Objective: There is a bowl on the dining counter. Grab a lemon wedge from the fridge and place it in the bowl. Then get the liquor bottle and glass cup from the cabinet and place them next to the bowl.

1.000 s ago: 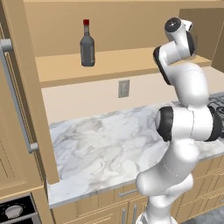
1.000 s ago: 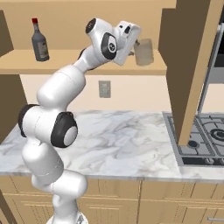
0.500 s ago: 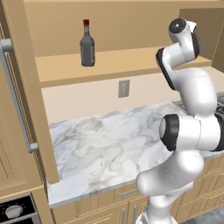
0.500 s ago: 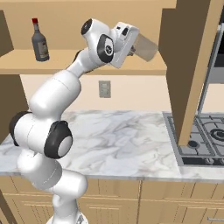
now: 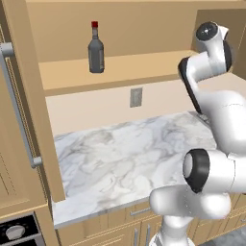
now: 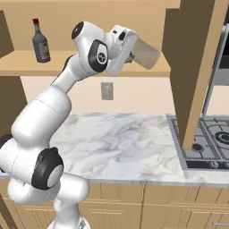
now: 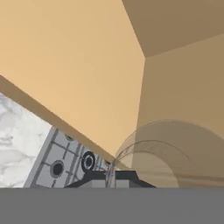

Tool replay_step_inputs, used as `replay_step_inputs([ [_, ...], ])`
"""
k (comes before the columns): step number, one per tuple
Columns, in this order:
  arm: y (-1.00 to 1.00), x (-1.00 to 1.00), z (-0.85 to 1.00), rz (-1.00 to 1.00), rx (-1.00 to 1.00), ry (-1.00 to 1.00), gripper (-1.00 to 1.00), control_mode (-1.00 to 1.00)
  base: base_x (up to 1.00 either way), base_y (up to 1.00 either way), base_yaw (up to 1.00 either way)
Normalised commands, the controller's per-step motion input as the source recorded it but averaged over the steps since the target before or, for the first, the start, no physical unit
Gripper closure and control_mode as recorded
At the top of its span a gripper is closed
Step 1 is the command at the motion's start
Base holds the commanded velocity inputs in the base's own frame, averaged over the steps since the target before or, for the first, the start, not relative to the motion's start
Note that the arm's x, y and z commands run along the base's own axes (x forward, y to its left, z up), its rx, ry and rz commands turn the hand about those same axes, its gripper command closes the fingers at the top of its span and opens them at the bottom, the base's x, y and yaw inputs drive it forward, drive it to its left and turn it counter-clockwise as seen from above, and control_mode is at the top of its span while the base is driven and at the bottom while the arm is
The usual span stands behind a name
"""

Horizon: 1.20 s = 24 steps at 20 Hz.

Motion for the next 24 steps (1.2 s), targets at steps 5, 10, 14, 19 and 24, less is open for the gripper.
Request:
replay_step_inputs([
  [5,0.49,-1.00,0.00,0.00,0.00,0.01,1.00,-1.00,0.00,0.00,0.00],
  [10,0.79,-1.00,0.04,0.00,0.01,0.09,1.00,-1.00,0.00,0.00,0.00],
  [14,0.71,-1.00,0.19,0.00,0.06,0.15,1.00,-1.00,0.00,0.00,0.00],
  [19,0.31,-1.00,0.25,0.04,0.16,0.18,1.00,-1.00,0.00,0.00,0.00],
  [24,0.26,-0.95,0.08,0.09,0.18,0.16,1.00,-1.00,0.00,0.00,0.00],
])
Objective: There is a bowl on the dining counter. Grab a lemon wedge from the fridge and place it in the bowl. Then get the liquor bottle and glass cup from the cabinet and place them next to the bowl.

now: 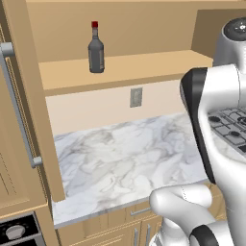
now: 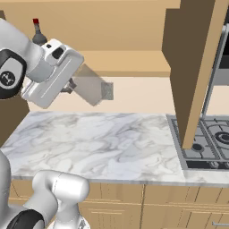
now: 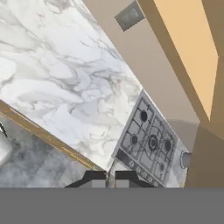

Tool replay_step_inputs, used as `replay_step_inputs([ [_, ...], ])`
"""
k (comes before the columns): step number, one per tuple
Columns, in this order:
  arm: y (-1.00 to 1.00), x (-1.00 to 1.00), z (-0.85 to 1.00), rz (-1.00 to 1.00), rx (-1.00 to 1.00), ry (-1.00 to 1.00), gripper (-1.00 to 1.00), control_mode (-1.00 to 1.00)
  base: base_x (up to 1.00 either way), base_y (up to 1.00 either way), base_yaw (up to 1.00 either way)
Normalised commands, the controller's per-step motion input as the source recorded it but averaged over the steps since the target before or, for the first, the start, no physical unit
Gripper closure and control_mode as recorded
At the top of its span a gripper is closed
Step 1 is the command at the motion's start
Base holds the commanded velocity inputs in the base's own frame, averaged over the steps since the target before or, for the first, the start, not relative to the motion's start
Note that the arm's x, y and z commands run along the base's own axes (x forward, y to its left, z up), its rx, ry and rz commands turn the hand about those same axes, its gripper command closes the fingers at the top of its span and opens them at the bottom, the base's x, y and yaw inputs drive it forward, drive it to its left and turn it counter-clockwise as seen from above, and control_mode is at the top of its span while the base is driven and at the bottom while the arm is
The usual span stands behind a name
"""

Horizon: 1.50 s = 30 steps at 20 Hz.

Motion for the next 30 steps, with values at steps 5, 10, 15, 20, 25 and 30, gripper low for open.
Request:
replay_step_inputs([
  [5,0.41,-0.69,-0.09,0.11,0.16,0.09,1.00,-1.00,0.00,0.00,0.00],
  [10,0.33,-0.53,-0.22,0.12,0.14,0.00,1.00,-1.00,0.00,0.00,0.00],
  [15,0.15,-0.31,-0.24,0.16,0.08,0.00,1.00,-1.00,0.00,0.00,0.00],
  [20,0.08,-0.22,-0.10,0.11,0.00,0.00,1.00,-1.00,0.00,0.00,0.00],
  [25,0.00,-0.36,0.00,0.08,0.00,0.00,1.00,-1.00,0.00,0.00,0.00],
  [30,0.04,-0.47,0.00,0.04,0.00,0.00,1.00,1.00,-0.12,0.01,0.01],
])
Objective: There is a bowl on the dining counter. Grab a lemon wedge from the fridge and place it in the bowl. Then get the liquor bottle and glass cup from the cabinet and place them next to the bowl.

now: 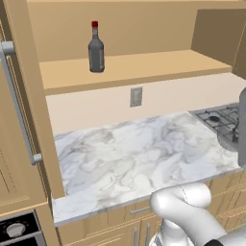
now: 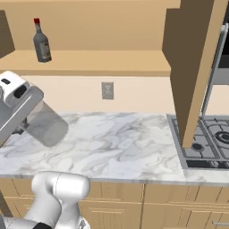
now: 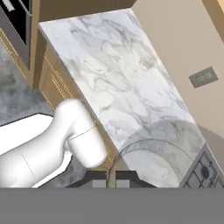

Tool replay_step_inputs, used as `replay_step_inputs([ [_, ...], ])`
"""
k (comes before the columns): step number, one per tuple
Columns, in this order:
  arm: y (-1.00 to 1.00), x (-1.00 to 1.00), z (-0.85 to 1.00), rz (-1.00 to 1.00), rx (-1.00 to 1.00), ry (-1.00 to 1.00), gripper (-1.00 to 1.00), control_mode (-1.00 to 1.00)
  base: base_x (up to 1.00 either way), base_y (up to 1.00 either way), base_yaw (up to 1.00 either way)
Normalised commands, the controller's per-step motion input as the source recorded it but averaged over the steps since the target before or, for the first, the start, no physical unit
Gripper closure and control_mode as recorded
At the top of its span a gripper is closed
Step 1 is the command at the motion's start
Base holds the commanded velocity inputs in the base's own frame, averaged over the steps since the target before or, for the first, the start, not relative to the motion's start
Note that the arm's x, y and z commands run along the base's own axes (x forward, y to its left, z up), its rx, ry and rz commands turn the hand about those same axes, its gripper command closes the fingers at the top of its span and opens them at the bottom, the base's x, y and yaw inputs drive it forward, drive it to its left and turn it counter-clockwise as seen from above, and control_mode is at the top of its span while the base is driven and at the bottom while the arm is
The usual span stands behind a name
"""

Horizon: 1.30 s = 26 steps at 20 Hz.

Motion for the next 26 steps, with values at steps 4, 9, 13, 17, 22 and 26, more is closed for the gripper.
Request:
replay_step_inputs([
  [4,0.00,0.00,0.00,0.00,0.00,0.00,1.00,1.00,-0.89,0.03,0.11],
  [9,0.00,0.00,0.00,0.00,0.00,0.00,1.00,1.00,-0.93,0.04,0.29],
  [13,0.00,0.00,0.00,0.00,0.00,0.00,1.00,1.00,-0.67,0.26,0.53],
  [17,0.00,0.00,0.00,0.00,0.00,0.00,1.00,1.00,-0.47,0.43,0.62],
  [22,0.00,0.00,0.00,0.00,0.00,0.00,1.00,1.00,-0.21,0.71,0.60],
  [26,0.00,0.00,0.00,0.00,0.00,0.00,1.00,1.00,-0.14,0.75,0.58],
])
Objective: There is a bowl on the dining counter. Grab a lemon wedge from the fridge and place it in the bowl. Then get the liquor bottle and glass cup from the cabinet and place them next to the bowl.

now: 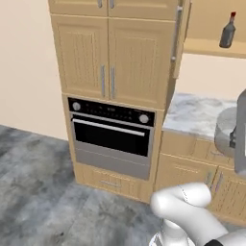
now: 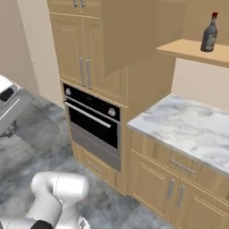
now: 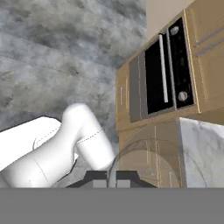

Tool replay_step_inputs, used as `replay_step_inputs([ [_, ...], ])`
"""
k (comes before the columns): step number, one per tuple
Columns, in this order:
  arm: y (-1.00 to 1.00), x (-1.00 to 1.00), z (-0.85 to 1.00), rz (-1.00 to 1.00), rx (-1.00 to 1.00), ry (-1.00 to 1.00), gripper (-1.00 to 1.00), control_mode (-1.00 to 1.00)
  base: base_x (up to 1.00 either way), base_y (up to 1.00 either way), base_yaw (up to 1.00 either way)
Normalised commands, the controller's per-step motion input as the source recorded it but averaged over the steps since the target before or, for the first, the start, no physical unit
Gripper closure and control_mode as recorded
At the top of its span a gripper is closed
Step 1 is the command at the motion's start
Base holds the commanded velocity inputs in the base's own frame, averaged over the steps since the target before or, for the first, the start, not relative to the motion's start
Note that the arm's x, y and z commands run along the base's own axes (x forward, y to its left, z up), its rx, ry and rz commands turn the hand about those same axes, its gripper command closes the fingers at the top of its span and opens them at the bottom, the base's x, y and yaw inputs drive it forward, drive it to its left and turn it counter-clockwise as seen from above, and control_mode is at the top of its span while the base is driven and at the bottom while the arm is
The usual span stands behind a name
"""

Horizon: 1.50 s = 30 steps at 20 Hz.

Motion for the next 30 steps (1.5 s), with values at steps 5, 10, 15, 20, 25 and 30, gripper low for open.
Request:
replay_step_inputs([
  [5,0.00,0.00,0.00,0.00,0.00,0.00,1.00,1.00,-0.12,0.82,0.56],
  [10,0.00,0.00,0.00,0.00,0.00,0.00,1.00,1.00,-0.01,0.86,0.55],
  [15,0.00,0.00,0.00,0.00,0.00,0.00,1.00,1.00,0.11,0.79,0.56],
  [20,0.00,0.00,0.00,0.00,0.00,0.00,1.00,1.00,0.37,0.67,0.57],
  [25,0.00,0.00,0.00,0.00,0.00,0.00,1.00,1.00,0.51,0.62,0.57],
  [30,0.00,0.00,0.00,0.00,0.00,0.00,1.00,1.00,0.62,0.60,0.57],
])
